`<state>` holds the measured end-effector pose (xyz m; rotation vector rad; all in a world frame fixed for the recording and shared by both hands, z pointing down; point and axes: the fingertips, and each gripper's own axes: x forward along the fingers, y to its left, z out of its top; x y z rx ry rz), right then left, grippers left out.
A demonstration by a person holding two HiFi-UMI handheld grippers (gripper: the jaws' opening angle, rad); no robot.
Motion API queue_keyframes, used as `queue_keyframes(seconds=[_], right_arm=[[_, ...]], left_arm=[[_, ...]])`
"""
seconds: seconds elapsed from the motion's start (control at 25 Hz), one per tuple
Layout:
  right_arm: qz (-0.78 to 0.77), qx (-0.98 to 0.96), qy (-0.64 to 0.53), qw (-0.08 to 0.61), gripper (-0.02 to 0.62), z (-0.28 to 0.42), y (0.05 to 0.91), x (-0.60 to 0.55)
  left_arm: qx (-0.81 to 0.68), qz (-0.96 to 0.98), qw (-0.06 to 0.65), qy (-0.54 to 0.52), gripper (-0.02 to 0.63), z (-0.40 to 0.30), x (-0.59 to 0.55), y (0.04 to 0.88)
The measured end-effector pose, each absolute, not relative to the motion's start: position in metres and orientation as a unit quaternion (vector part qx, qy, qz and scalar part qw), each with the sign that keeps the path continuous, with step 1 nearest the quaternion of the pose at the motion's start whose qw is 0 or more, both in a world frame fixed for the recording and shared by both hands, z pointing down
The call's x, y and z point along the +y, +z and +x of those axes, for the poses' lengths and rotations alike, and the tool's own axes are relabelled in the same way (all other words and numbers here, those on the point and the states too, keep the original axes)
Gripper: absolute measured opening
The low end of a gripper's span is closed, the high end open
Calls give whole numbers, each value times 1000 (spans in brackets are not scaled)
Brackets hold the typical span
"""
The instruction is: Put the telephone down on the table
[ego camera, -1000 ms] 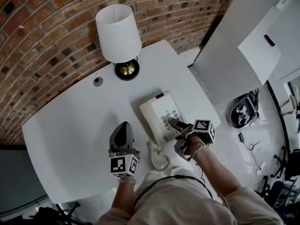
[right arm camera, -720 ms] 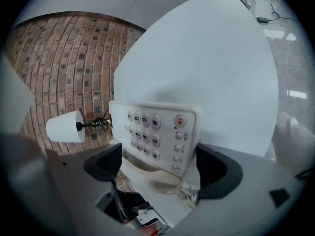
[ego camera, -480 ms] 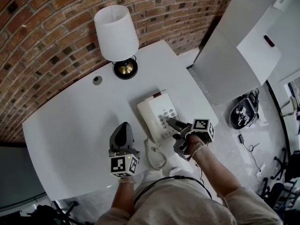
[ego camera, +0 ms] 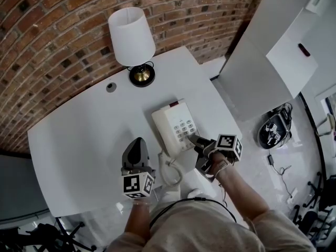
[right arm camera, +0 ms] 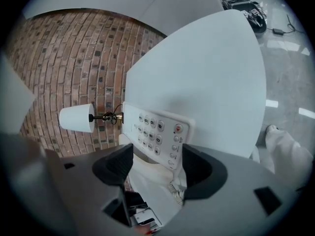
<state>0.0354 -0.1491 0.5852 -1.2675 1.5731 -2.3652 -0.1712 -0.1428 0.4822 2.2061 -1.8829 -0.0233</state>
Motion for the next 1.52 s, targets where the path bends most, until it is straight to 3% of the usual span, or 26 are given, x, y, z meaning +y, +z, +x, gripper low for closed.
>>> queue_keyframes(seconds=[0.32, 0.64, 1.52], right_arm=[[-399, 583, -708, -1, 147, 45, 568, -155], [-389, 681, -618, -45, 7, 50, 556, -161], [-365, 861, -348, -70, 5, 69, 497, -160]], left_arm=[[-660, 743, 109, -11, 8, -162, -126, 472], [-679, 727, 102, -10, 8, -159, -107, 463], [-705, 702, 98, -3, 6, -150, -58, 454]])
